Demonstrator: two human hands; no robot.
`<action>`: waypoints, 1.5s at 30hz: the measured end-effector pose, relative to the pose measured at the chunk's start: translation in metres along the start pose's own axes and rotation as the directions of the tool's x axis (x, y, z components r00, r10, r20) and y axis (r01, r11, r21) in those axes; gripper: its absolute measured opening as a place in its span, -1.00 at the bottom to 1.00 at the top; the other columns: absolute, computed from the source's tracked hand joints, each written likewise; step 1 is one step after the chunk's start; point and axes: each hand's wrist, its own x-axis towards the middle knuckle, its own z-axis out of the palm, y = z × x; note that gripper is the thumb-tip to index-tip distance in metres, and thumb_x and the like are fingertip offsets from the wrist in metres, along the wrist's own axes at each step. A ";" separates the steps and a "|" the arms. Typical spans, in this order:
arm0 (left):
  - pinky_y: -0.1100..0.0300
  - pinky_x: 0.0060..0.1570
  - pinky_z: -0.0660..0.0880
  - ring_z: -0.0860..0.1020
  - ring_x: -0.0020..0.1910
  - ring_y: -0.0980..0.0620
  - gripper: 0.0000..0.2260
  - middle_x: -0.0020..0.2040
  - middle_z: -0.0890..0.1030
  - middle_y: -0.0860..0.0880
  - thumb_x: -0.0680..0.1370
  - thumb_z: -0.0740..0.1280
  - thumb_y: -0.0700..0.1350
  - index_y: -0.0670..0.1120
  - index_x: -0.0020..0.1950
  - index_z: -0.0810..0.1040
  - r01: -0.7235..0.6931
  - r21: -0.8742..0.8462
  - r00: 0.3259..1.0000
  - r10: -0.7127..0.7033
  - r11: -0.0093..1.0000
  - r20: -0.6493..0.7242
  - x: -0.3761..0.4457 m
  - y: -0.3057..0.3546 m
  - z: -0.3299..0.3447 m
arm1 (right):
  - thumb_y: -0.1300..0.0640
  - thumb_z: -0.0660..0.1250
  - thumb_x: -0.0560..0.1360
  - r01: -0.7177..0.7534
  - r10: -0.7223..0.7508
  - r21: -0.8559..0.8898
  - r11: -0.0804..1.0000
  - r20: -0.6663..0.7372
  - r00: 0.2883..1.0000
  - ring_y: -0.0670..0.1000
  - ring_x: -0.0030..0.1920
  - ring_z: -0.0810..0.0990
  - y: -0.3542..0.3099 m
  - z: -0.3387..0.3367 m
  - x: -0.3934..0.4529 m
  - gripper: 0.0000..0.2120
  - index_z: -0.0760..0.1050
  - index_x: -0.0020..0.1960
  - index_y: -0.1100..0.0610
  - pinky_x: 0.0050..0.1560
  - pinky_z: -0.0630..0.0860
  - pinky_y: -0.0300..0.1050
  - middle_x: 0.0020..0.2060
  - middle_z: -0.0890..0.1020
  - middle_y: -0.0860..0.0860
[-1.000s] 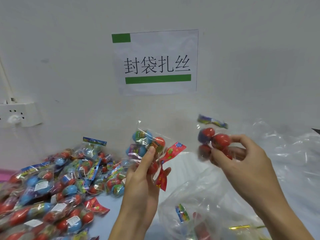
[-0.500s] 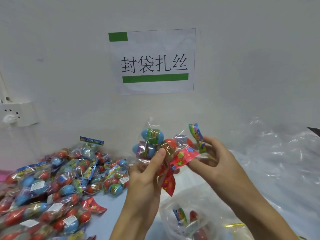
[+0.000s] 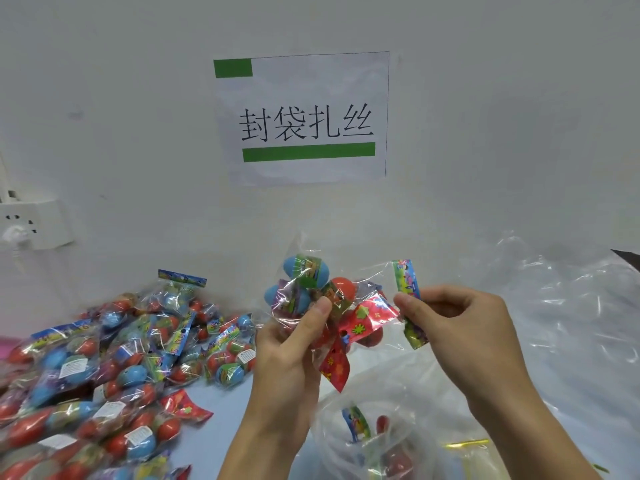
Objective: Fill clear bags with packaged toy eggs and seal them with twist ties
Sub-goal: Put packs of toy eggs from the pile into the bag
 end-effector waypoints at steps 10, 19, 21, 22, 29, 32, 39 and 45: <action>0.22 -0.26 0.57 0.66 -0.14 0.00 -0.66 -0.01 0.70 -0.17 0.38 0.46 -0.04 -0.14 0.10 0.70 0.014 -0.003 0.997 -0.014 1.000 0.073 0.001 0.004 -0.004 | 0.06 0.41 0.52 -0.007 -0.019 0.101 0.995 0.254 0.967 -0.03 -0.22 0.73 -0.013 0.000 -0.007 -0.83 0.59 -0.09 0.18 -0.21 0.62 -0.23 -0.27 0.73 0.03; 0.23 -0.28 0.57 0.64 -0.21 -0.02 -0.65 -0.07 0.70 -0.17 0.37 0.49 -0.06 -0.19 0.10 0.69 0.048 0.034 0.998 -0.049 0.998 0.039 0.004 0.002 -0.007 | 0.18 0.36 0.59 -0.066 0.047 0.076 0.995 0.227 0.973 -0.07 -0.34 0.72 -0.007 0.005 -0.006 -0.77 0.72 -0.18 0.04 -0.36 0.60 -0.28 -0.33 0.74 0.00; 0.18 -0.26 0.57 0.64 -0.18 -0.03 -0.61 -0.05 0.70 -0.17 0.35 0.49 -0.03 -0.19 0.11 0.68 0.056 0.059 0.998 -0.056 0.997 -0.004 0.004 0.000 -0.004 | 0.21 0.37 0.58 -0.070 0.053 0.081 0.994 0.193 0.980 -0.04 -0.36 0.72 -0.007 0.005 -0.005 -0.74 0.72 -0.23 0.03 -0.38 0.60 -0.26 -0.33 0.74 0.01; 0.12 -0.19 0.59 0.65 -0.13 -0.04 -0.57 -0.03 0.70 -0.17 0.34 0.50 -0.02 -0.19 0.14 0.66 0.054 0.064 0.998 -0.051 0.996 -0.042 0.004 -0.001 -0.003 | 0.22 0.38 0.58 -0.067 0.053 0.082 0.994 0.168 0.984 -0.02 -0.37 0.72 -0.007 0.005 -0.005 -0.73 0.71 -0.25 0.03 -0.39 0.60 -0.25 -0.33 0.74 0.01; 0.21 -0.31 0.60 0.71 -0.15 0.02 -0.76 -0.09 0.74 -0.05 0.35 0.51 -0.19 0.08 -0.04 0.69 -0.034 0.072 0.925 0.058 0.997 -0.374 0.012 0.004 -0.016 | 0.21 0.40 0.57 -0.035 0.036 0.044 0.998 -0.009 0.999 0.01 -0.34 0.72 -0.004 -0.003 0.001 -0.72 0.66 -0.28 -0.04 -0.39 0.61 -0.21 -0.32 0.73 0.03; 0.13 -0.32 0.60 0.68 -0.11 -0.02 -0.64 -0.07 0.72 -0.05 0.39 0.51 -0.15 0.07 0.16 0.60 -0.003 0.045 0.904 0.022 0.999 -0.427 0.012 0.005 -0.021 | 0.17 0.37 0.58 -0.057 0.056 -0.050 0.997 -0.021 0.998 0.11 -0.28 0.73 -0.002 0.001 -0.001 -0.75 0.67 -0.22 -0.07 -0.13 0.69 0.18 -0.33 0.72 0.03; 0.08 0.04 0.49 0.59 -0.05 -0.01 -0.58 -0.01 0.71 -0.08 0.38 0.44 -0.04 -0.12 0.22 0.63 0.053 0.010 0.951 -0.048 0.999 -0.305 0.012 0.010 -0.017 | 0.21 0.33 0.54 -0.052 0.045 -0.110 0.993 -0.072 0.996 0.10 -0.25 0.71 -0.002 0.003 -0.003 -0.75 0.64 -0.22 -0.06 -0.07 0.66 0.23 -0.36 0.71 -0.07; 0.06 -0.11 0.63 0.69 -0.08 -0.13 -0.51 0.00 0.70 -0.21 0.34 0.47 -0.17 -0.19 0.26 0.54 0.073 -0.018 0.975 -0.076 0.997 -0.209 0.010 0.008 -0.013 | 0.22 0.31 0.50 -0.081 0.073 -0.119 0.990 -0.067 0.995 0.27 -0.19 0.65 -0.001 0.005 -0.001 -0.87 0.60 -0.18 0.11 -0.05 0.63 0.28 -0.34 0.68 0.10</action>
